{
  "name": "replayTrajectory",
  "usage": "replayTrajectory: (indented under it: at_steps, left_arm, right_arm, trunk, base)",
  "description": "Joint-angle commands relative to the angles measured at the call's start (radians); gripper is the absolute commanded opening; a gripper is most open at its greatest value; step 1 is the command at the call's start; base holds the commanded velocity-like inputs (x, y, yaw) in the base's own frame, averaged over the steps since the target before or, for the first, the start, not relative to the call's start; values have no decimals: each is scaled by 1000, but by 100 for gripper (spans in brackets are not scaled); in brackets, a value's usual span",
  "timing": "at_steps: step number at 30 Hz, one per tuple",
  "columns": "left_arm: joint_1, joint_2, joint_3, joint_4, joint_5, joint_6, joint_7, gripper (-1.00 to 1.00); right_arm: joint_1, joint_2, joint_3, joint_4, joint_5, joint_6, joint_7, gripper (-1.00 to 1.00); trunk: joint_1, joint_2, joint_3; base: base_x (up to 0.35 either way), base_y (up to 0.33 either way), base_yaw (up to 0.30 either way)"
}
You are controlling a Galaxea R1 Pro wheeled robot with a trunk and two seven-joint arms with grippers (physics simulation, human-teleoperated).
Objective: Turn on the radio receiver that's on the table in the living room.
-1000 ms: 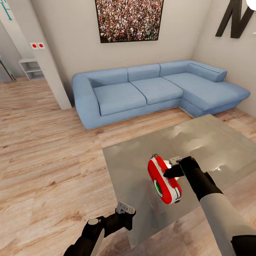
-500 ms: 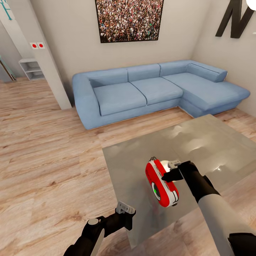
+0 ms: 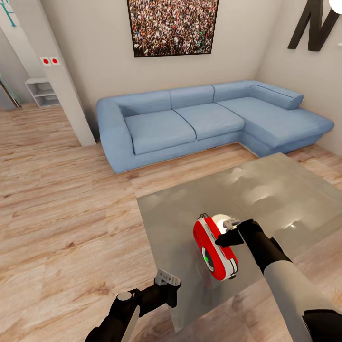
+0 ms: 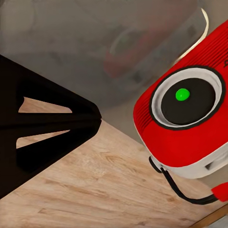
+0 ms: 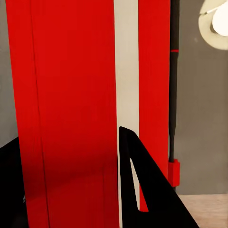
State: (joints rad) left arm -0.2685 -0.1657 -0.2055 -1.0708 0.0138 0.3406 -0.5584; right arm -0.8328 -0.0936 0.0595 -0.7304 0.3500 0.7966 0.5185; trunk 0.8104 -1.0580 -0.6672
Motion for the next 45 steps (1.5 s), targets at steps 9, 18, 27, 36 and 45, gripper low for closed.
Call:
replayTrajectory:
  at_steps: [9,18,27,36,45]
  left_arm:
    - [0,0,0,0,0,0,0,-100]
    - [0,0,0,0,0,-1,0,-100]
    - [0,0,0,0,0,-2,0,-100]
    - [0,0,0,0,0,-2,0,-100]
    - [0,0,0,0,0,-2,0,-100]
  right_arm:
    - [0,0,-1,8,-5,0,0,-100]
    - [0,0,-1,8,-5,-1,0,-100]
    - [0,2,-5,58,-5,-52,-30,-100]
    - [0,3,-9,79,-5,-75,-54,-100]
    - [0,3,-9,80,-5,-76,-55,-100]
  trunk:
    - [0,0,0]
    - [0,0,0]
    - [0,0,0]
    - [0,0,0]
    - [0,0,0]
  base:
    - [0,0,0]
    - [0,0,0]
    - [0,0,0]
    - [0,0,0]
    - [0,0,0]
